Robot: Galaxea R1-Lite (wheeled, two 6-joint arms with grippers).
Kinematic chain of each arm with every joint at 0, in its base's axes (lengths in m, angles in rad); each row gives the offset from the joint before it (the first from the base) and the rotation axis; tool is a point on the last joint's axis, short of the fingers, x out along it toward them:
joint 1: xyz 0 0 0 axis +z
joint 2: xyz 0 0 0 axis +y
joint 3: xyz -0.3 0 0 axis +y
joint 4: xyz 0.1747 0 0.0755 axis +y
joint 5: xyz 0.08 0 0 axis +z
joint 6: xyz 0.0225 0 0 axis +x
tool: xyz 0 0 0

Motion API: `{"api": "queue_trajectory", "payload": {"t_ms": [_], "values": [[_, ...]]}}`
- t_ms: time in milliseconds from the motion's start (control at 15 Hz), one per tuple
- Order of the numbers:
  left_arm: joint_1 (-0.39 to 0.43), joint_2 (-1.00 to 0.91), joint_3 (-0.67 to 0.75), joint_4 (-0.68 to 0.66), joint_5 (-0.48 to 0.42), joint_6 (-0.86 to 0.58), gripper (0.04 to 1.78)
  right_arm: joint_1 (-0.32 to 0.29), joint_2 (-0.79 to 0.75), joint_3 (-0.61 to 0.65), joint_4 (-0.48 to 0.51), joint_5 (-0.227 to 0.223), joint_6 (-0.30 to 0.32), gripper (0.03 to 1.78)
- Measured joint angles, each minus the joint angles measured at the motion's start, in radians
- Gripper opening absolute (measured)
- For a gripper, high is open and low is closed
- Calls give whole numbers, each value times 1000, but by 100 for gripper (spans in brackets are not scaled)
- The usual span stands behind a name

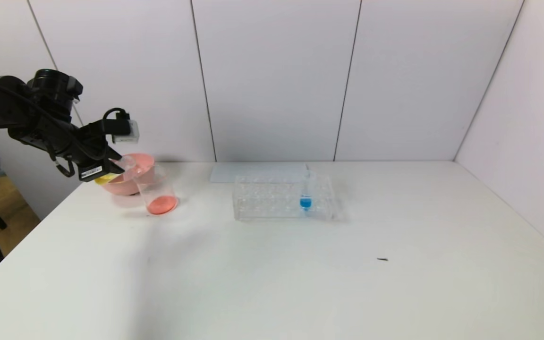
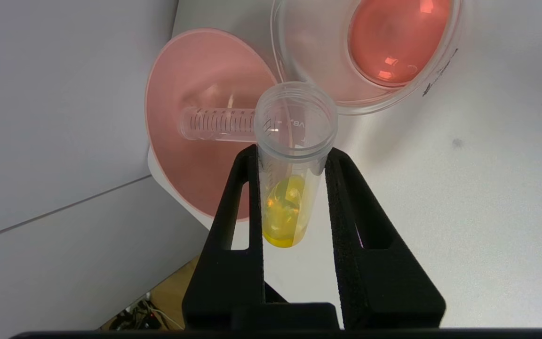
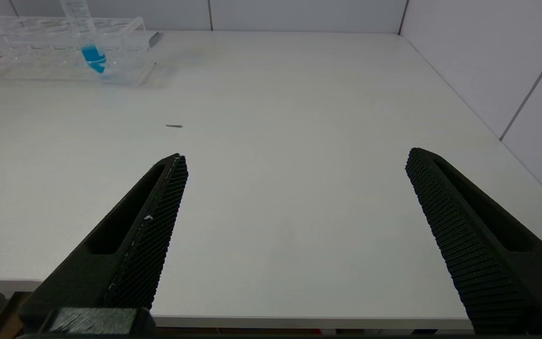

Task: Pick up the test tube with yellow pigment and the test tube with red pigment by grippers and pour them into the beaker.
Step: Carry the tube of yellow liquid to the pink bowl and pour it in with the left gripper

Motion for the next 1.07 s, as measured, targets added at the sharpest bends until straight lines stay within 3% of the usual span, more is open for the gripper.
{"api": "queue_trajectory", "payload": {"t_ms": [1067], "values": [[-20, 8, -11, 14, 43, 17, 44, 0, 0, 0, 0, 0, 0, 170]]}}
